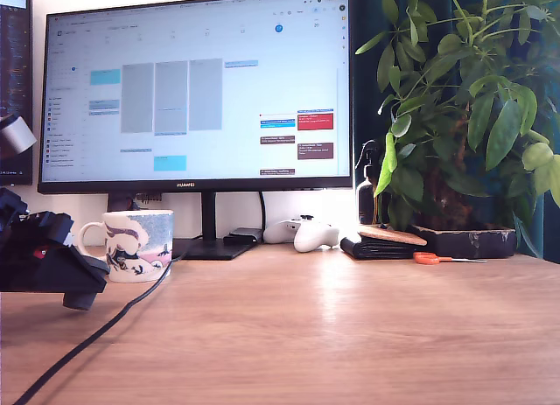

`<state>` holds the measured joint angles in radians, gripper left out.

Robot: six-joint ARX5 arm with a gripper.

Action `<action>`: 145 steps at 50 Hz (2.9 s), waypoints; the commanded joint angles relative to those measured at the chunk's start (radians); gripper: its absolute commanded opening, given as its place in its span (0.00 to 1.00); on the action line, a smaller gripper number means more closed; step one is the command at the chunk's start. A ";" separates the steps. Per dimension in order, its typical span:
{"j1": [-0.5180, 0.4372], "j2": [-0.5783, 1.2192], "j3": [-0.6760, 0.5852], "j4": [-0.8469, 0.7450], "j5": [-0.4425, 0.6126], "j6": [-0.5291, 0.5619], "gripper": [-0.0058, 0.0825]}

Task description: Pick the grey coffee capsule and place it inside the blue coffee cup

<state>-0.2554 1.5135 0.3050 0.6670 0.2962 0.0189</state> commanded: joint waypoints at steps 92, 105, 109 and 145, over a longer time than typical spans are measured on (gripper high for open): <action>0.070 0.235 0.697 -0.461 0.009 0.016 0.22; 0.070 0.235 0.706 -0.528 0.009 0.027 0.87; 0.070 0.235 0.711 -0.542 0.010 0.027 0.87; 0.080 0.013 0.778 -0.701 -0.097 0.043 0.83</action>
<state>-0.1844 1.5417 1.0866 -0.0097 0.2146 0.0563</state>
